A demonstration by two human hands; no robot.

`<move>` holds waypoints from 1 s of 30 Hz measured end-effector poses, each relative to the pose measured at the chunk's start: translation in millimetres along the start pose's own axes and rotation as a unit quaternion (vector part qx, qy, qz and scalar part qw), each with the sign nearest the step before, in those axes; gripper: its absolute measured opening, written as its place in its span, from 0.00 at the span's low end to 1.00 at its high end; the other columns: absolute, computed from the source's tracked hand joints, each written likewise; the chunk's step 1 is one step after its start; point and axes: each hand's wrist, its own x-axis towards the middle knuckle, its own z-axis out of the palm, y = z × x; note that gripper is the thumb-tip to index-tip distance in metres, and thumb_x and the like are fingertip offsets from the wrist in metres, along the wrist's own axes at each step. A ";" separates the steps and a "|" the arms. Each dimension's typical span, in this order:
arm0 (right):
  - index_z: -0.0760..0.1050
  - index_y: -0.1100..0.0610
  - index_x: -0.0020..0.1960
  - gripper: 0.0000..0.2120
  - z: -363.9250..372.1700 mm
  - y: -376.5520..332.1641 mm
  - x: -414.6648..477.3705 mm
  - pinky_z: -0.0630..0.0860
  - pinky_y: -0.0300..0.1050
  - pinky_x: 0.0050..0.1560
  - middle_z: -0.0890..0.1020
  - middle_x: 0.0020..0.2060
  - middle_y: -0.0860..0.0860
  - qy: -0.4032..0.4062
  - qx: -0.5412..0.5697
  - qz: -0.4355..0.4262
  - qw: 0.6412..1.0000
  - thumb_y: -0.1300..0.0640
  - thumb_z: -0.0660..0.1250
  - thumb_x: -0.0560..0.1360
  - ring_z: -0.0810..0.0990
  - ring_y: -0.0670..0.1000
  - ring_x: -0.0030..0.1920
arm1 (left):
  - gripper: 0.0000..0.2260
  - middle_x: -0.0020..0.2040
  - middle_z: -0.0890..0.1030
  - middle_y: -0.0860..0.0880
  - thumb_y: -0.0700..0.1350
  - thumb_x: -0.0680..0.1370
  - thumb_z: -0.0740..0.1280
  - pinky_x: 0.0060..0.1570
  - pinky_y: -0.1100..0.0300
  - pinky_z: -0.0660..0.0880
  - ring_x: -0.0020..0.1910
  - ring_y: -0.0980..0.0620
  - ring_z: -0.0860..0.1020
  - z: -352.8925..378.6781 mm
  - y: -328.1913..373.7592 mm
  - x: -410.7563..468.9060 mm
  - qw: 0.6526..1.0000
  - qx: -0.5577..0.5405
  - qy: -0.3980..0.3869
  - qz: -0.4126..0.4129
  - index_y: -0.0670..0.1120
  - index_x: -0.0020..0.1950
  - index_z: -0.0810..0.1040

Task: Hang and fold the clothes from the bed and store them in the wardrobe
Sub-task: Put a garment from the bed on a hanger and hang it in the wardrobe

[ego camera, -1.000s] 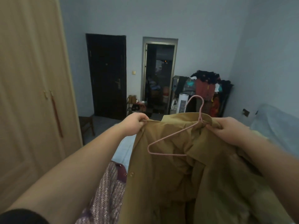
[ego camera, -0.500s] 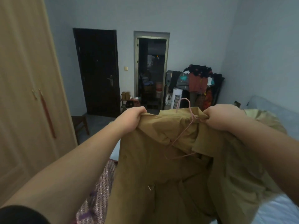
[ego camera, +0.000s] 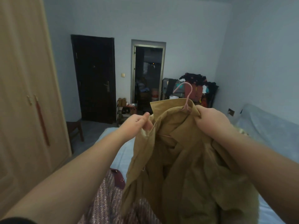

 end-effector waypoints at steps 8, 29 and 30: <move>0.75 0.41 0.63 0.16 -26.1 8.8 1.9 0.76 0.50 0.56 0.78 0.48 0.43 -0.025 0.186 -0.039 0.981 0.40 0.53 0.82 0.76 0.51 0.48 | 0.20 0.63 0.77 0.55 0.51 0.79 0.70 0.62 0.51 0.76 0.62 0.53 0.76 -13.1 -21.4 15.5 0.998 0.049 -0.022 -0.023 0.59 0.70 0.71; 0.71 0.33 0.64 0.18 -26.8 23.0 18.4 0.76 0.45 0.38 0.79 0.44 0.44 0.015 -0.140 -0.012 0.990 0.50 0.53 0.80 0.79 0.52 0.43 | 0.07 0.45 0.81 0.48 0.46 0.83 0.64 0.50 0.53 0.76 0.47 0.48 0.79 -36.5 -8.3 7.8 0.993 0.117 0.034 0.002 0.48 0.49 0.81; 0.72 0.34 0.63 0.17 -25.4 23.3 19.5 0.73 0.44 0.36 0.79 0.43 0.44 0.023 -0.127 -0.008 0.992 0.49 0.53 0.80 0.78 0.52 0.42 | 0.08 0.45 0.81 0.46 0.47 0.82 0.64 0.52 0.50 0.77 0.47 0.47 0.80 -34.2 -8.4 3.6 0.996 0.091 0.010 -0.008 0.48 0.49 0.81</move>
